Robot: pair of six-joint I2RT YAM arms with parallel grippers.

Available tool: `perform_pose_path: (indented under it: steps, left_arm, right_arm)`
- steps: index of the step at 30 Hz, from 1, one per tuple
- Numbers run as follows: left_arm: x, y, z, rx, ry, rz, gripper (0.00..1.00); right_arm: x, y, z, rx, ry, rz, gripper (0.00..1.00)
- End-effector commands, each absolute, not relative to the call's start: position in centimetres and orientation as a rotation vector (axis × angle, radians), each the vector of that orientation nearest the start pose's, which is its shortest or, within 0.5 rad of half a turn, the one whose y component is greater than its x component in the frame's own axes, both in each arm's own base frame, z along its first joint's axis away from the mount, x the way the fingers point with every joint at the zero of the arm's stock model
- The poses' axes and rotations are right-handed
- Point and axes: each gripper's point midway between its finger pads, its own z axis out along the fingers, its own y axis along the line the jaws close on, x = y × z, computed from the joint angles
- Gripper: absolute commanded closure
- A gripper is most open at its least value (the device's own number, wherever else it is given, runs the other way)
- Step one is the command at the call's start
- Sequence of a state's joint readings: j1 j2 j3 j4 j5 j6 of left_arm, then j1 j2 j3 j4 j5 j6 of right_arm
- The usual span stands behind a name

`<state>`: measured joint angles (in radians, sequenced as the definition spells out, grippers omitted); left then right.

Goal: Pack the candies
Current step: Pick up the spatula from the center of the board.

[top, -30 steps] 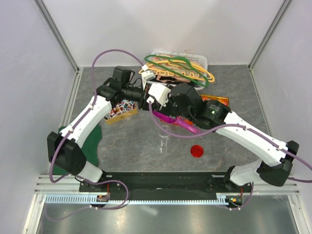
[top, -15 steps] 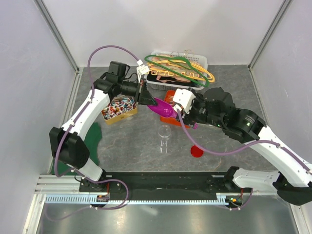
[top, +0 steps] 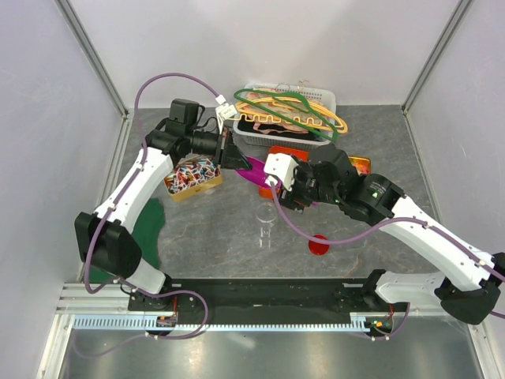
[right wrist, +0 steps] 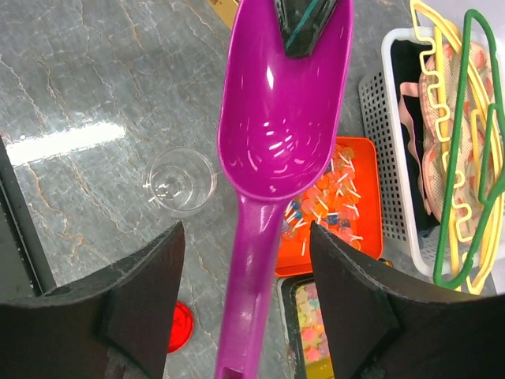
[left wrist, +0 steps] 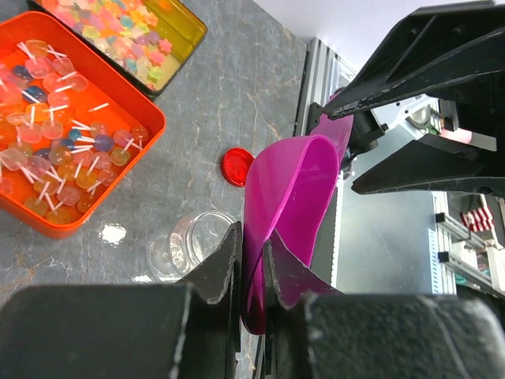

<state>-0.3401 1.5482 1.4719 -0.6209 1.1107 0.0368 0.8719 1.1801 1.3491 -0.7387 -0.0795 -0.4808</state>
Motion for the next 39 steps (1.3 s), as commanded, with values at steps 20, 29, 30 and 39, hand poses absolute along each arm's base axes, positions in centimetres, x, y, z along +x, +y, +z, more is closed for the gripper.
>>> perform_pose_path:
  steps: [20, 29, 30, 39]
  left_arm:
    - [27.8, -25.7, 30.0, 0.894, 1.859, -1.531, 0.98]
    - [27.5, -25.9, 29.0, 0.891, 1.871, -1.611, 0.98]
    - [27.6, -25.9, 28.8, 0.888, 1.875, -1.614, 0.98]
    - [27.5, -25.9, 28.7, 0.886, 1.877, -1.631, 0.98]
  right_arm:
    - [26.1, 29.1, 31.0, -1.264, 1.647, 0.241, 0.49]
    - [26.1, 29.3, 32.0, -1.259, 1.617, 0.215, 0.67]
    - [26.0, 29.3, 32.0, -1.261, 1.615, 0.218, 0.69]
    - [26.2, 30.1, 31.7, -1.260, 1.621, 0.208, 0.68]
